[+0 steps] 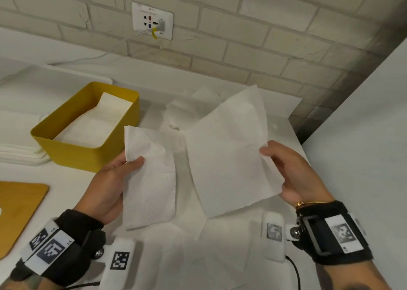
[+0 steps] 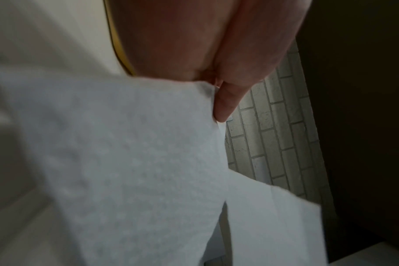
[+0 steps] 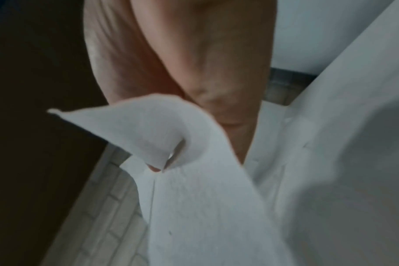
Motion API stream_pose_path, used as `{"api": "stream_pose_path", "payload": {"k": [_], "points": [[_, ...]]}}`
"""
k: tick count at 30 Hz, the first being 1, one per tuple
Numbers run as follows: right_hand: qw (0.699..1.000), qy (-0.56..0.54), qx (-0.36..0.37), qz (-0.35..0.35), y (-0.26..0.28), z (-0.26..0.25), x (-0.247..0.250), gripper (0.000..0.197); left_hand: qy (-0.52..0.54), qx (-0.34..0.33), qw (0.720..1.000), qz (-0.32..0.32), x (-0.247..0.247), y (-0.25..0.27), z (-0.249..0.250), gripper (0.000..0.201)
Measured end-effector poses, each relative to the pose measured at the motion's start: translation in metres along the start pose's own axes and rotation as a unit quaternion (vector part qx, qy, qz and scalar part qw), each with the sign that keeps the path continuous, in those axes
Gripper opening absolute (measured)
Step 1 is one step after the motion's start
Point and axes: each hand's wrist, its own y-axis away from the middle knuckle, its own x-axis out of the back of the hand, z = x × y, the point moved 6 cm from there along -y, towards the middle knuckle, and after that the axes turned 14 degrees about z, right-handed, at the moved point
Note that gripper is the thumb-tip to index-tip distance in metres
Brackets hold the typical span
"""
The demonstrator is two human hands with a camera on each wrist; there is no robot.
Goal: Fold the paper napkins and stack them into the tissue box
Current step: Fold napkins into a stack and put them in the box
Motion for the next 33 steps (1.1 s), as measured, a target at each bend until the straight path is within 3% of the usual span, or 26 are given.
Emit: {"api": "stream_pose_path", "payload": {"k": [4,8,14,16,18,21,26,29,33], "points": [[0.992,0.016,-0.095,0.084,-0.009,0.047,0.044,0.008,0.001,0.002,1.0,-0.005,0.001,-0.001,-0.004,0.033],[0.982,0.062,-0.134,0.12,-0.011,0.077,0.069,0.01,0.003,0.009,1.0,-0.008,-0.002,-0.001,-0.01,0.031],[0.976,0.114,-0.155,0.101,-0.021,0.078,0.081,0.05,-0.006,0.015,1.0,-0.023,-0.01,-0.003,-0.013,0.029],[0.967,0.19,-0.134,0.101,-0.028,0.072,0.083,0.053,-0.015,0.012,0.999,-0.03,-0.013,-0.002,-0.013,0.03],[0.944,0.297,-0.09,0.111,-0.036,0.064,0.085,0.039,-0.019,0.01,0.999,-0.035,-0.014,-0.002,-0.012,0.03],[0.901,0.417,0.032,0.116,-0.043,0.04,0.081,0.015,-0.01,0.009,0.999,-0.032,-0.012,-0.002,-0.012,0.03],[0.875,0.441,0.178,0.096,0.0,0.003,0.058,0.012,-0.003,0.014,1.0,-0.024,-0.007,-0.002,-0.012,0.029],[0.873,0.451,0.187,0.021,0.033,0.018,0.032,0.013,-0.008,0.012,1.0,-0.024,-0.009,-0.002,-0.014,0.031],[0.858,0.492,0.125,-0.075,0.055,0.055,0.008,0.03,-0.011,0.015,0.999,-0.028,-0.015,-0.003,-0.018,0.032]]}}
